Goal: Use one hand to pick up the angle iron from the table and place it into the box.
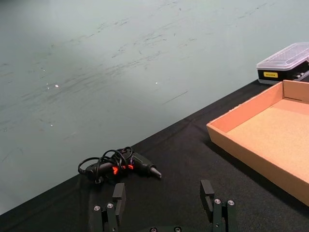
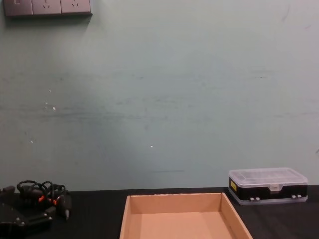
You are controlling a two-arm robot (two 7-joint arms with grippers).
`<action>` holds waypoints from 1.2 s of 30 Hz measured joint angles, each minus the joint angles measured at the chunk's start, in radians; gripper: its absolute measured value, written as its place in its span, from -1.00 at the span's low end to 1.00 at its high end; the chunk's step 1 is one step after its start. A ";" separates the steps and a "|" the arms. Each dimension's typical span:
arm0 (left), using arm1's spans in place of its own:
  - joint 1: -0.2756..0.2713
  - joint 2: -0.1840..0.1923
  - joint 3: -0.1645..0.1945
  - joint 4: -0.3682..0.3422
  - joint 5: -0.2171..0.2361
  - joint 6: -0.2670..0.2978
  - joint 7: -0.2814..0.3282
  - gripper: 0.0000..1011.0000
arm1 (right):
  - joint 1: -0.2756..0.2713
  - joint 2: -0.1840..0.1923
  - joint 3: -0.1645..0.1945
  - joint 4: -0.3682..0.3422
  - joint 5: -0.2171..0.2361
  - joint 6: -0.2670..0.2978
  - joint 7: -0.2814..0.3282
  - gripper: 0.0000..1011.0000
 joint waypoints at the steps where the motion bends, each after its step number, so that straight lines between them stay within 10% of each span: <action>1: 0.000 0.000 0.000 0.000 0.000 0.000 0.000 1.00 | 0.001 -0.001 -0.001 0.002 0.000 -0.001 0.000 0.99; 16: 0.000 0.000 0.000 0.000 0.000 0.000 0.000 1.00 | 0.009 -0.026 -0.004 0.034 -0.001 -0.030 0.002 0.94; 36: 0.000 0.000 0.000 0.000 0.000 0.000 0.000 1.00 | 0.005 -0.023 -0.007 0.027 0.001 -0.031 0.004 -0.06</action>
